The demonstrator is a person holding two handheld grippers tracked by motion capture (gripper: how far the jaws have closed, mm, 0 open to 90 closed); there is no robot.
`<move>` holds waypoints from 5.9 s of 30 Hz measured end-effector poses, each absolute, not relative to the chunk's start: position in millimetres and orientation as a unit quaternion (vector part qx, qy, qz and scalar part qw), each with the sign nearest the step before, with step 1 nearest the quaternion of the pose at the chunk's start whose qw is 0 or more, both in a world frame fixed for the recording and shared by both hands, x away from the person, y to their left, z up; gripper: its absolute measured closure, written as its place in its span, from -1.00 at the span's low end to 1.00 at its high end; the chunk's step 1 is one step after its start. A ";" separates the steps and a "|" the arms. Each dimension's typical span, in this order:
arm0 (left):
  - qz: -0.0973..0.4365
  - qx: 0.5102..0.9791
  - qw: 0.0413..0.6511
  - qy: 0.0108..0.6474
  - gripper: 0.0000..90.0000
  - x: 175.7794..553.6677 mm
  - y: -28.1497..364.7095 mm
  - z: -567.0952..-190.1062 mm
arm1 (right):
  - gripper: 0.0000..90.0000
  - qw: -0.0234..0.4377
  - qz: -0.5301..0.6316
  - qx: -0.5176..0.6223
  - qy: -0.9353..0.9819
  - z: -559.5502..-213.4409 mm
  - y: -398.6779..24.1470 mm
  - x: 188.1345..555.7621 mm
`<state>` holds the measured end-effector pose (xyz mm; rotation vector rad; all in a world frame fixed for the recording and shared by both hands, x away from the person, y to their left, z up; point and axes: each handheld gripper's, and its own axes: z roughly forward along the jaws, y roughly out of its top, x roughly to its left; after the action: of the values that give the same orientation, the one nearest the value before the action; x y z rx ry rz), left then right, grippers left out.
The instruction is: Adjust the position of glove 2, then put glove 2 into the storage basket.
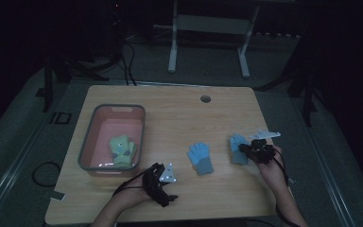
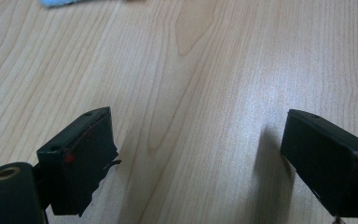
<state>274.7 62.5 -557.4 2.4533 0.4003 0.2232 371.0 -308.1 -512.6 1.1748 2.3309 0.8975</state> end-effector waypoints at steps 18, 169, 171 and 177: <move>0.087 0.932 0.317 0.151 -0.77 274.6 62.3 -557.0 | 0.88 0.177 0.378 0.336 0.844 -457.1 -247.9 350.2; 0.190 0.925 0.322 0.068 0.73 308.4 -41.5 -537.0 | 0.74 -0.019 0.349 0.331 0.877 -535.9 -194.4 405.3; 0.190 0.926 0.319 0.066 0.73 308.3 -39.2 -533.3 | 0.74 -0.017 0.356 0.331 0.874 -531.3 -193.5 404.3; 0.190 0.928 0.314 0.059 0.73 306.0 -29.6 -520.5 | 0.74 -0.012 0.362 0.318 0.876 -519.4 -185.3 400.6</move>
<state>306.0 -29.6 -520.5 2.4475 0.1565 0.5020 400.6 -185.3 -519.4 1.0049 2.7738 1.1455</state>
